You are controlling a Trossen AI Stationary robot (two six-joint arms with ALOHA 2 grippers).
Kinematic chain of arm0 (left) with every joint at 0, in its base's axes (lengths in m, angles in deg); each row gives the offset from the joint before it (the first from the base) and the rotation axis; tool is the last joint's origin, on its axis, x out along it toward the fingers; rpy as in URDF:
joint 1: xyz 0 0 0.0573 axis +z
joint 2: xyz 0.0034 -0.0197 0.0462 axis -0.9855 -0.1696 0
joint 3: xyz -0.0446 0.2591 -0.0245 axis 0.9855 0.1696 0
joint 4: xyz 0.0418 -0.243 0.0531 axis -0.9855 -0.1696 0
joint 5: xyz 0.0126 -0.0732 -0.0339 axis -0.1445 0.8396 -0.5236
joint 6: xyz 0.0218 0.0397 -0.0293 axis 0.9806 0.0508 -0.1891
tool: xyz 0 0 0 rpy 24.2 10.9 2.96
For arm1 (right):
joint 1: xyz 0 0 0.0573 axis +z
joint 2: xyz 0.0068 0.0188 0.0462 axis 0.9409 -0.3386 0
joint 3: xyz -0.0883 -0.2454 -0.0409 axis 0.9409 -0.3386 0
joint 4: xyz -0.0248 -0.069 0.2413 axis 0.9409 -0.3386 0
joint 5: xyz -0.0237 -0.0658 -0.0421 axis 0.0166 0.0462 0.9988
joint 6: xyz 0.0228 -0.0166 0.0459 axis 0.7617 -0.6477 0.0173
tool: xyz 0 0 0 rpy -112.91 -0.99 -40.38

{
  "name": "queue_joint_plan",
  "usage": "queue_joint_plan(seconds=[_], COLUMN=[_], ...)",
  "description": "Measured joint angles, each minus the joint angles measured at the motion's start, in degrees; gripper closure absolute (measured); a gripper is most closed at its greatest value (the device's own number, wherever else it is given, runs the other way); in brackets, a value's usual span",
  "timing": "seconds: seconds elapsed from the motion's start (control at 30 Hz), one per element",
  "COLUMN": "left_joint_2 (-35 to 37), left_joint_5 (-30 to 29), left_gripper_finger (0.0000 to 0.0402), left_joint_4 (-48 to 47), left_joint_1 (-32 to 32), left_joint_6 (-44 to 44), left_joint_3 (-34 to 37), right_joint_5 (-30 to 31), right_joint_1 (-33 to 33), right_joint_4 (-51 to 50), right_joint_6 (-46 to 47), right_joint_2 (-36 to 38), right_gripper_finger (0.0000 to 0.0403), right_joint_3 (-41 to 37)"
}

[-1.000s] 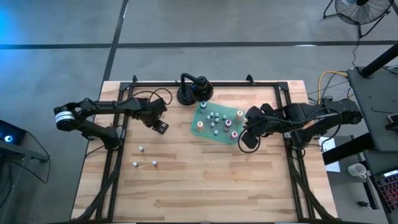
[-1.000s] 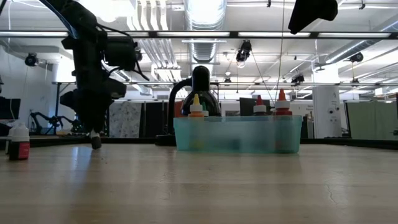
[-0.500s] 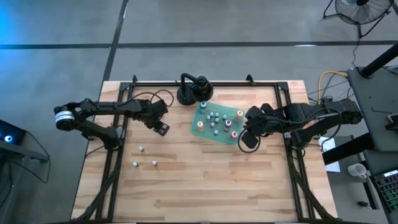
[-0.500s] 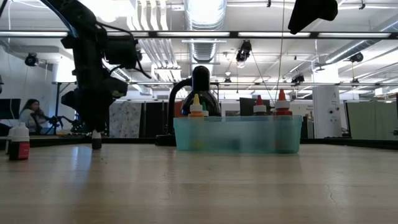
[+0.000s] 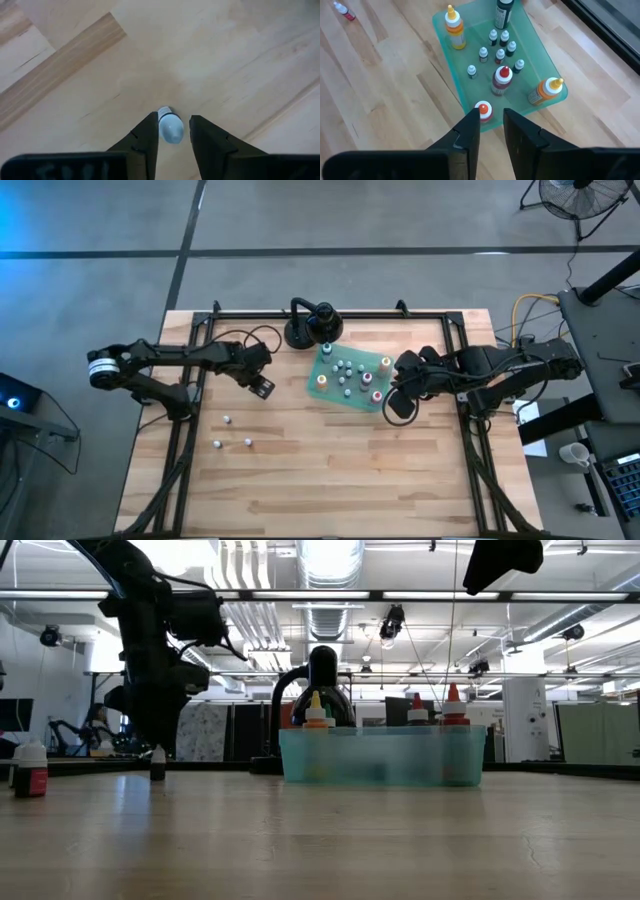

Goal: Pick & Place food coloring
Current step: Put the violet food coloring bottle into the bin

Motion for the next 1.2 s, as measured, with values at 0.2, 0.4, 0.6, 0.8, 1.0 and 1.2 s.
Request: queue_joint_plan(seconds=[0.2,0.4,0.6,0.8,1.0,1.2], left_joint_2=[0.0,0.0,0.0,0.0,0.0,0.0], left_joint_5=[0.0,0.0,0.0,-0.1,-0.1,0.1], left_gripper_finger=[0.0265,0.0227,0.0228,0.0244,0.026,0.0276], left_joint_4=[0.0,-1.5,-3.4,-2.0,-1.2,-1.9], left_joint_1=[-0.2,-0.2,-0.4,-0.6,-0.6,-0.6], left_joint_6=[-0.4,-0.5,-0.6,-0.4,-0.3,-0.7], left_joint_3=[0.0,0.0,0.1,0.1,0.1,0.8], right_joint_5=[0.0,1.0,1.0,1.5,2.4,2.4], right_joint_1=[0.0,0.0,0.0,0.0,0.0,0.0], right_joint_4=[0.0,-0.1,-0.5,-0.5,-0.4,-0.4], right_joint_6=[-0.1,-0.2,-0.2,-0.2,-0.1,0.0], right_joint_2=[0.0,0.0,0.0,0.0,0.0,0.0], right_gripper_finger=[0.0321,0.0321,0.0321,0.0321,0.0321,0.0321], right_joint_3=[0.0,0.0,-0.2,-0.2,-0.2,-0.2])
